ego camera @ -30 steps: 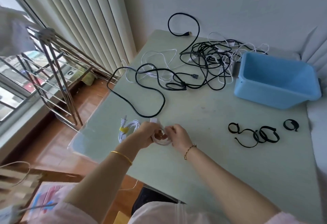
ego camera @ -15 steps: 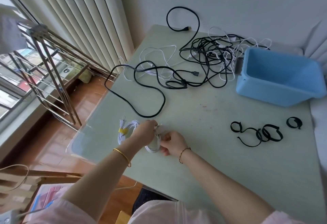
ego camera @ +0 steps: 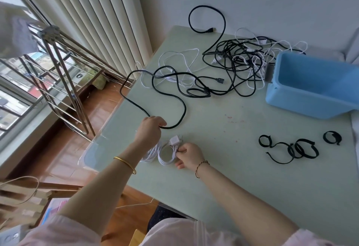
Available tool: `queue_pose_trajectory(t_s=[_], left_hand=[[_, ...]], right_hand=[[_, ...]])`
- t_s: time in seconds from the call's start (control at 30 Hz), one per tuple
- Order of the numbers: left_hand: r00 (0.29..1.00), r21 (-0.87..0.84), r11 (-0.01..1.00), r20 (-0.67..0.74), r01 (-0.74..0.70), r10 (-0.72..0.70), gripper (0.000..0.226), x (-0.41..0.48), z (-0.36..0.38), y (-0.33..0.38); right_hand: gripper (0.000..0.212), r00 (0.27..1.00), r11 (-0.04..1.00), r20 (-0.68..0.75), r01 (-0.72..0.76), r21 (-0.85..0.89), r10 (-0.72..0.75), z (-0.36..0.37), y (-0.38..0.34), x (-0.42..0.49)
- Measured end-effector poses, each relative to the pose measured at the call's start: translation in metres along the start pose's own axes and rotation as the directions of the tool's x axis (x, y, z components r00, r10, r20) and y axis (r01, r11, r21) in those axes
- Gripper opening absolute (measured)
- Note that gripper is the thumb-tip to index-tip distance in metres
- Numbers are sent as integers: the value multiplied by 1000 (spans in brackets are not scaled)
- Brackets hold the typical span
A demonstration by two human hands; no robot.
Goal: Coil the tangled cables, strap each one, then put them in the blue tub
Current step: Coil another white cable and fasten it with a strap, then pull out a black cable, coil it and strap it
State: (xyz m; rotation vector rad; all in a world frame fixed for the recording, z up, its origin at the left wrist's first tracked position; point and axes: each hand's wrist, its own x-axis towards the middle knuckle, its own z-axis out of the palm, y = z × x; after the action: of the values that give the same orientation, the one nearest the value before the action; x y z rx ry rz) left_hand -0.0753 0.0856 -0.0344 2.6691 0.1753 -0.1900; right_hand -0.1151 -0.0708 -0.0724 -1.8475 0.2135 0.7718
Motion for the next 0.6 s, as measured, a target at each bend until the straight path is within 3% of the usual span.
queue_pose_trajectory(t_s=[0.17,0.3,0.37,0.43,0.5,0.6], left_hand=[[999,-10,999,-4,37,-37,43,15,-2,7],[994,103,995,107,8,-19,37,38,0,19],[992,77,996,114,36,-45,40,50,3,26],[993,-77,990,10,122,-122,43,63,-2,36],[978,-196,974,-151,113,-144,48,78,-12,44],[969,-118,993,-241,28,-56,64,106,-28,49]], right_hand=[[13,999,998,-4,-33,60,34,-27,-8,11],[8,998,992,-64,-18,122,26,-58,-21,22],[8,996,990,-88,-10,139,22,-74,-30,25],[11,992,987,-127,4,159,16,-91,-41,30],[16,985,984,-172,15,177,16,-107,-49,36],[15,972,984,-234,28,175,14,-128,-62,46]])
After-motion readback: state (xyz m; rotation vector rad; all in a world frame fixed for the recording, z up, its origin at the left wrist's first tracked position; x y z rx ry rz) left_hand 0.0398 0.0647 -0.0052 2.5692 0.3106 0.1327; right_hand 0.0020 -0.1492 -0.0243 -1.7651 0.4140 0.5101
